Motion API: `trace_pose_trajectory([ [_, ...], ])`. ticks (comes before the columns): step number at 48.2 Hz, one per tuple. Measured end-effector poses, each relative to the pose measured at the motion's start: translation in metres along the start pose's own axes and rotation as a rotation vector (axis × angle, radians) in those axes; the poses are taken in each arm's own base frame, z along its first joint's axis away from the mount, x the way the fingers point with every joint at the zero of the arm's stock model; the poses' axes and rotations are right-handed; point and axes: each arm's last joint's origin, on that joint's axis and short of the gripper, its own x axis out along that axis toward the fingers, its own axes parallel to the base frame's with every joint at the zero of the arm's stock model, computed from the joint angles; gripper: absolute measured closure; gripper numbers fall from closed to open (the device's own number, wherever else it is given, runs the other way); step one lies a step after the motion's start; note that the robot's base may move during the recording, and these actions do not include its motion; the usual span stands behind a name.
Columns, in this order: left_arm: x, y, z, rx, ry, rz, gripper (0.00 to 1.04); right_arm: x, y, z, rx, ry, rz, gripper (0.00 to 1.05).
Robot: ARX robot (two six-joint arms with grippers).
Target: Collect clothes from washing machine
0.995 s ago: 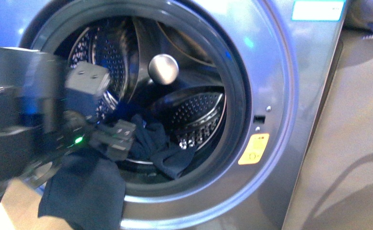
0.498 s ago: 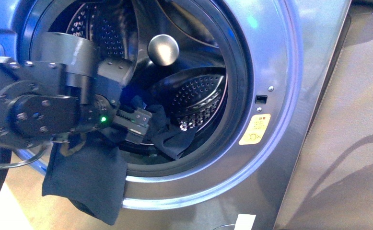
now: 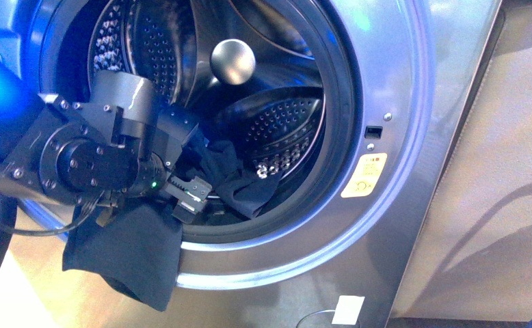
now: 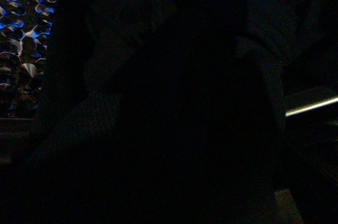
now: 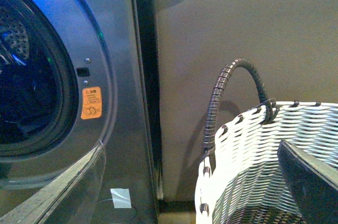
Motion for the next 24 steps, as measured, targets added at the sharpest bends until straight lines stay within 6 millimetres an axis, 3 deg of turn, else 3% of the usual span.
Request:
trace_pose_trajectory([
  [11,0.007,-0.002,0.003,-0.004,0.032,-0.002,0.06,0.0,0.0,0.0,0.0,0.0,0.0,0.08],
  [24,0.013,0.009,0.005,-0.014,0.059,0.019,0.07,0.0,0.0,0.0,0.0,0.0,0.0,0.08],
])
